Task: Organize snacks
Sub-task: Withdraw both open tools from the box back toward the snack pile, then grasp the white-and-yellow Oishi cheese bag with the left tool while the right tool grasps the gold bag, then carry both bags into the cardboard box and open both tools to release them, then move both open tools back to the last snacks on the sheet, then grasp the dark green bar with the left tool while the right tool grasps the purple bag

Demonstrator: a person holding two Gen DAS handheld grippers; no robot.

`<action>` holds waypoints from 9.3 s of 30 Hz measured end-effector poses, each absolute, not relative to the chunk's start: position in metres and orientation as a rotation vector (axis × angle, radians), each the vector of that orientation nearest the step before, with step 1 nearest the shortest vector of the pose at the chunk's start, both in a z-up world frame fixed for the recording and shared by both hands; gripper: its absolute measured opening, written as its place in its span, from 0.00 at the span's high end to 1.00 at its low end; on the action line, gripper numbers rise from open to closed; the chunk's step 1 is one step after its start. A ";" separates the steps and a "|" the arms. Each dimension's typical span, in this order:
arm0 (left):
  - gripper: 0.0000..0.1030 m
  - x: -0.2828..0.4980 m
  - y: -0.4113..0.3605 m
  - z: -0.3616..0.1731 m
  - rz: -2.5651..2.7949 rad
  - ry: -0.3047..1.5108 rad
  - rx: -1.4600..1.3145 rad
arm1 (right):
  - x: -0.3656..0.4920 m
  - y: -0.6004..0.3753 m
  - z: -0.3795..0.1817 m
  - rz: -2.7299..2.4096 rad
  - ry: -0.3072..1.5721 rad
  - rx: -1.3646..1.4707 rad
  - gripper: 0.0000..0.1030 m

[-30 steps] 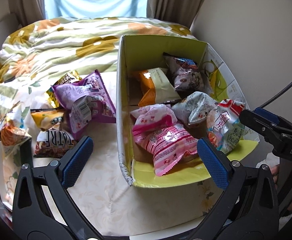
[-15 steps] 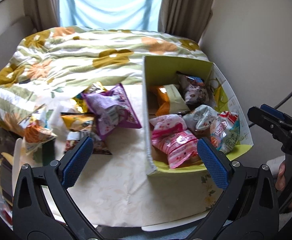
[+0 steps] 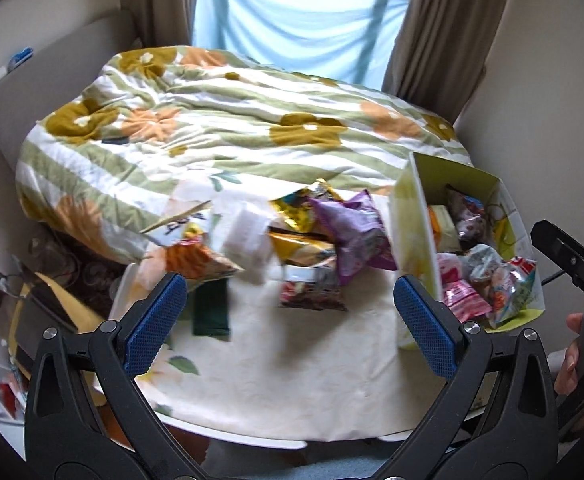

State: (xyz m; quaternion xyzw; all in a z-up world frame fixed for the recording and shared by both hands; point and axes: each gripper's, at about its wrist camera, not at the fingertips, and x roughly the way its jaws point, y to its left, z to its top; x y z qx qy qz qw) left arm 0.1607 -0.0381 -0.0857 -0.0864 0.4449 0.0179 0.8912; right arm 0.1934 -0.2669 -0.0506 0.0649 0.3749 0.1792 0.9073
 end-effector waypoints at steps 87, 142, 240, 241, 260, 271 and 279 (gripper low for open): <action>0.48 0.248 0.093 -0.211 -0.230 1.177 -0.194 | 0.238 -0.065 -0.186 0.184 1.037 0.033 0.49; 0.04 0.303 -0.250 -0.132 -0.331 1.076 -0.078 | 0.290 -0.407 -0.105 0.105 0.940 0.211 0.34; 0.57 0.241 0.020 -0.304 0.102 1.362 -0.088 | 0.316 -0.102 -0.243 0.131 0.972 -0.392 0.04; 0.57 0.242 0.021 -0.304 0.101 1.363 -0.091 | 0.318 -0.101 -0.245 0.124 0.977 -0.403 0.04; 0.60 0.254 0.035 -0.304 0.084 1.362 -0.137 | 0.332 -0.112 -0.266 0.028 1.057 -0.488 0.39; 0.60 0.238 0.040 -0.283 0.072 1.315 -0.119 | 0.312 -0.112 -0.237 0.051 1.020 -0.364 0.42; 0.60 0.228 0.043 -0.216 0.032 1.193 -0.101 | 0.283 -0.110 -0.183 0.096 0.926 -0.258 0.43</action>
